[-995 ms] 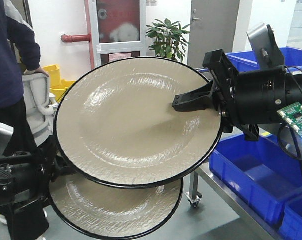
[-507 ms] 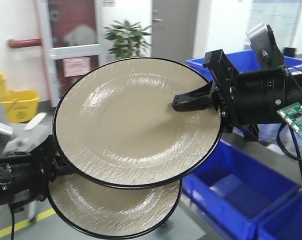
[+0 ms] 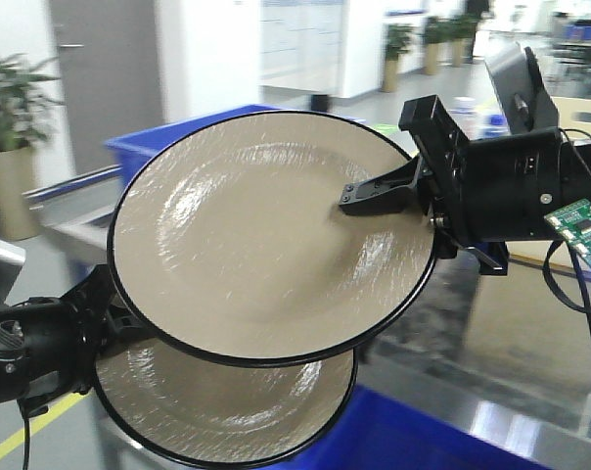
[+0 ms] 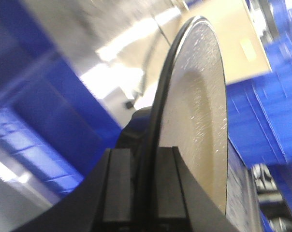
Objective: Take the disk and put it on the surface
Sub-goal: 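Hold both plates upright while the base drives to the steel table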
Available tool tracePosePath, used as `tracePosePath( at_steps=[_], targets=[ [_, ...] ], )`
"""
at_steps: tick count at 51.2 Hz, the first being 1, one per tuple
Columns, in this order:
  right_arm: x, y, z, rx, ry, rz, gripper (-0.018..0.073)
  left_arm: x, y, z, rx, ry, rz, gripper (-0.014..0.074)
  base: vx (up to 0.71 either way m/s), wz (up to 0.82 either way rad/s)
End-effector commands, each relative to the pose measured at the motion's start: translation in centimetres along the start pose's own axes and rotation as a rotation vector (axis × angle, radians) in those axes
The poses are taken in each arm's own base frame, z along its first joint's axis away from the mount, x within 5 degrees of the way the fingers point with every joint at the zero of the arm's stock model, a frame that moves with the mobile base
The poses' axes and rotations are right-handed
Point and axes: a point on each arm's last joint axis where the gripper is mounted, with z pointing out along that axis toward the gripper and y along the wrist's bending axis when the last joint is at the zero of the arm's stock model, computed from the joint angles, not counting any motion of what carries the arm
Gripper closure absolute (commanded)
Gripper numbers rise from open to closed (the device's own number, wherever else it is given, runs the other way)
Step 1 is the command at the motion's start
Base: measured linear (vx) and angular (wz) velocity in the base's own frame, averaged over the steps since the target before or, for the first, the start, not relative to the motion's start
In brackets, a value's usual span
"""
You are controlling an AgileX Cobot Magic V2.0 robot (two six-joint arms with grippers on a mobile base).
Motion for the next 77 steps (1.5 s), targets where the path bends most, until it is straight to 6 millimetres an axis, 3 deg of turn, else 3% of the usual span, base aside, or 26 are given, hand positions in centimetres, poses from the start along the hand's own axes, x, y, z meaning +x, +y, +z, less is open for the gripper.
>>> tracePosePath(
  at_steps=[1,35,77],
  targets=[
    [-1.03,2.82,-1.97,-0.11,-0.127,0.014,0.0566,-0.7,-2.23,-1.17,0.092,-0.052,-0.054,0.0595,0.26,-0.85],
    [-1.03,2.82,-1.97,-0.11,-0.127,0.014,0.0566,-0.7,-2.23,-1.17,0.092,-0.052,-0.054,0.0595,0.21,-0.63],
    [-1.03,2.82,-1.97,-0.11,-0.127,0.014,0.0566,-0.7,-2.23,-1.17,0.092,-0.052,-0.054,0.0595,0.13,-0.21]
  ],
)
